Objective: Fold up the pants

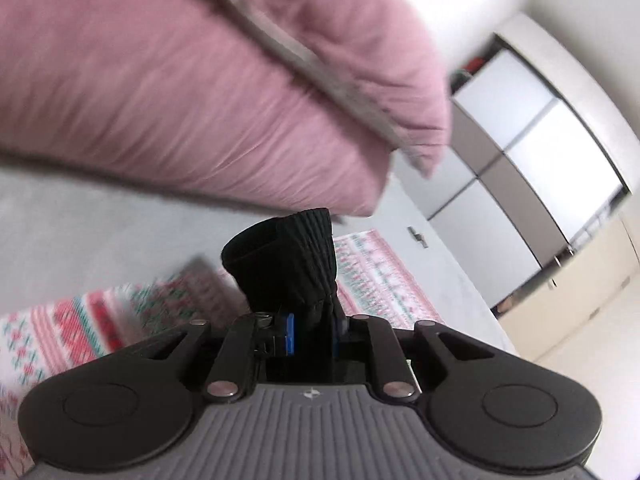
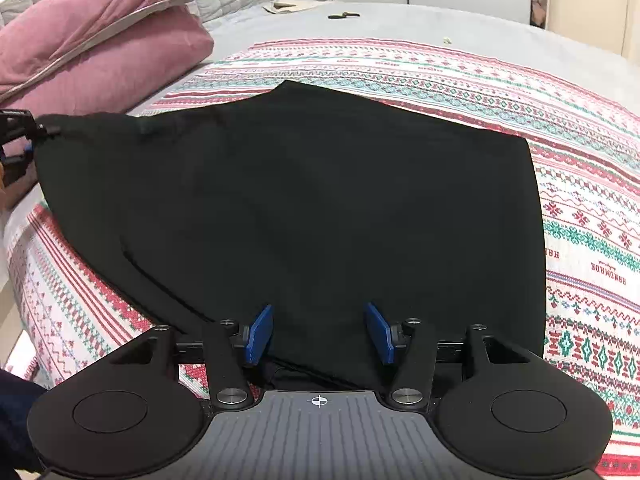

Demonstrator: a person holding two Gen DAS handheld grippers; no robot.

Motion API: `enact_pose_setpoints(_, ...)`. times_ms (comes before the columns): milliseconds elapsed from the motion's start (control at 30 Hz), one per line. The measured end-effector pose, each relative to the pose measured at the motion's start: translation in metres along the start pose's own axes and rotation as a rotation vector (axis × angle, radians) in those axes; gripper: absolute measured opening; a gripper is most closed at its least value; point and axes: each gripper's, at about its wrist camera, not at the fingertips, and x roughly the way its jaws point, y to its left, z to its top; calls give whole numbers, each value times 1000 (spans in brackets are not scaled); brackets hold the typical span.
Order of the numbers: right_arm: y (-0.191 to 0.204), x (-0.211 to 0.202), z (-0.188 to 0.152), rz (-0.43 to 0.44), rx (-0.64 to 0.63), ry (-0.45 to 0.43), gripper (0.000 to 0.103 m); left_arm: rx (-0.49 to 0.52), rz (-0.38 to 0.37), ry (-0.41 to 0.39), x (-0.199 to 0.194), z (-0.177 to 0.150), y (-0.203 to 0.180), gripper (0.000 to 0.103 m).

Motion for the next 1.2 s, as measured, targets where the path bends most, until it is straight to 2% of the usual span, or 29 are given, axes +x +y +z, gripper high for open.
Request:
enact_pose_setpoints(100, -8, -6, 2, 16, 52, -8, 52, 48, -68, -19, -6, -7, -20, 44)
enact_pose_setpoints(300, -28, -18, 12, 61, 191, -43, 52, 260, -191, -43, -20, -32, -84, 44)
enact_pose_setpoints(433, -49, -23, 12, 53, 309, -52, 52, 330, -271, -35, -21, -51, -120, 44)
enact_pose_setpoints(533, -62, -27, 14, 49, 380, -59, 52, 425, -323, -43, -25, -72, -145, 44)
enact_pose_setpoints(800, -101, -33, 10, 70, 578, -55, 52, 677, -440, 34, -23, -143, -197, 44)
enact_pose_setpoints(967, -114, -37, 10, 13, 584, -69, 52, 781, -511, 71, -20, -182, -218, 44)
enact_pose_setpoints(1067, -127, -32, 5, 79, 663, -45, 53, 898, -548, 77, -19, -207, -228, 44)
enact_pose_setpoints(1200, -153, -20, -9, 205, 864, 8, 52, 984, -601, 112, -15, -232, -231, 44)
